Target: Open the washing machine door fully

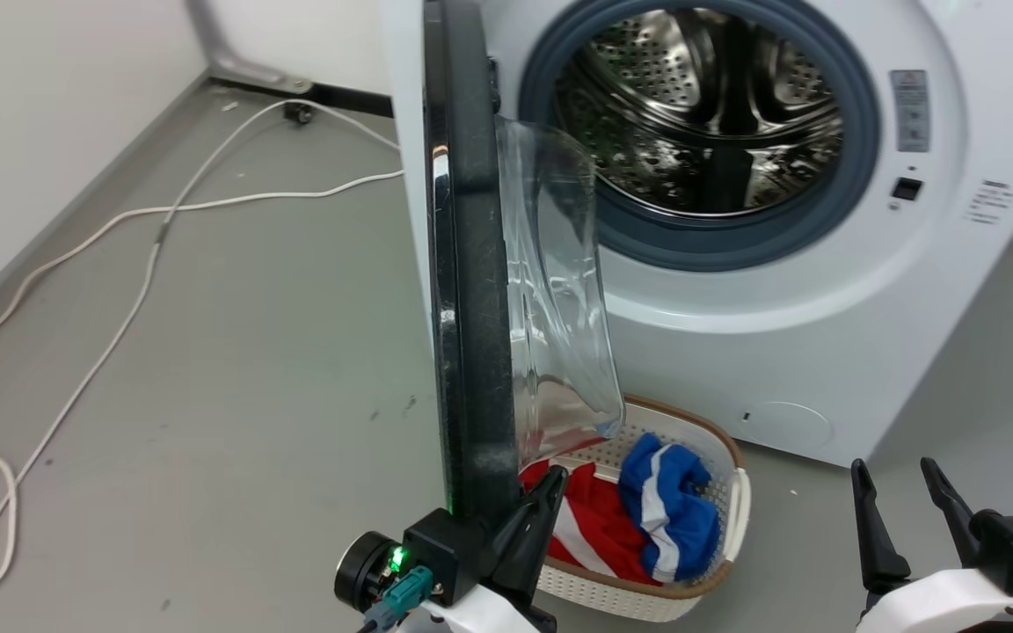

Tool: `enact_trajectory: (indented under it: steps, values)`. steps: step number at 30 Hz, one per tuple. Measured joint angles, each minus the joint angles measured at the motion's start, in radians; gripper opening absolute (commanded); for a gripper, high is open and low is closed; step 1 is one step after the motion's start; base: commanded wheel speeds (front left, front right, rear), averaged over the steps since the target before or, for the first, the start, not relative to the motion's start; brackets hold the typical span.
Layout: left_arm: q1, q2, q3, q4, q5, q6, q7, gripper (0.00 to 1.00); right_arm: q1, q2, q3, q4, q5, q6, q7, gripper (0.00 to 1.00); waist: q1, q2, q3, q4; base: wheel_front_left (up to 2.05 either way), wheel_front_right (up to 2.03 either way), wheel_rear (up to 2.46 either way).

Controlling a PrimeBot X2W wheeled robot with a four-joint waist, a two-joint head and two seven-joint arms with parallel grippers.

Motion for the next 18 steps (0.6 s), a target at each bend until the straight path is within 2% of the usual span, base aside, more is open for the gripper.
enact_trajectory:
  steps: [6, 7, 9, 18]
  values:
    - [0.009, 0.014, 0.037, -0.011, -0.022, 0.019, -0.007, 0.0, -0.002, 0.0, -0.011, -0.006, 0.0, 0.0, -0.007, 1.0, 0.0, 0.0, 0.006, 0.075, 0.0, 0.0, 0.0]
    - [0.011, 0.034, 0.085, -0.012, -0.052, 0.031, -0.014, 0.0, -0.002, 0.0, -0.017, -0.008, -0.002, 0.0, -0.009, 1.0, 0.0001, 0.0, 0.009, 0.109, 0.0, 0.0, 0.0]
    - [0.012, 0.051, 0.121, -0.013, -0.069, 0.04, -0.02, 0.0, -0.003, 0.0, -0.02, -0.009, -0.002, 0.0, -0.009, 1.0, 0.0, 0.0, 0.011, 0.127, 0.0, 0.0, 0.0]
    - [0.011, 0.121, 0.283, 0.015, -0.193, 0.03, -0.031, 0.0, -0.015, 0.0, -0.022, -0.005, -0.002, 0.0, -0.011, 1.0, 0.0, 0.0, 0.02, 0.158, 0.0, 0.0, 0.0]
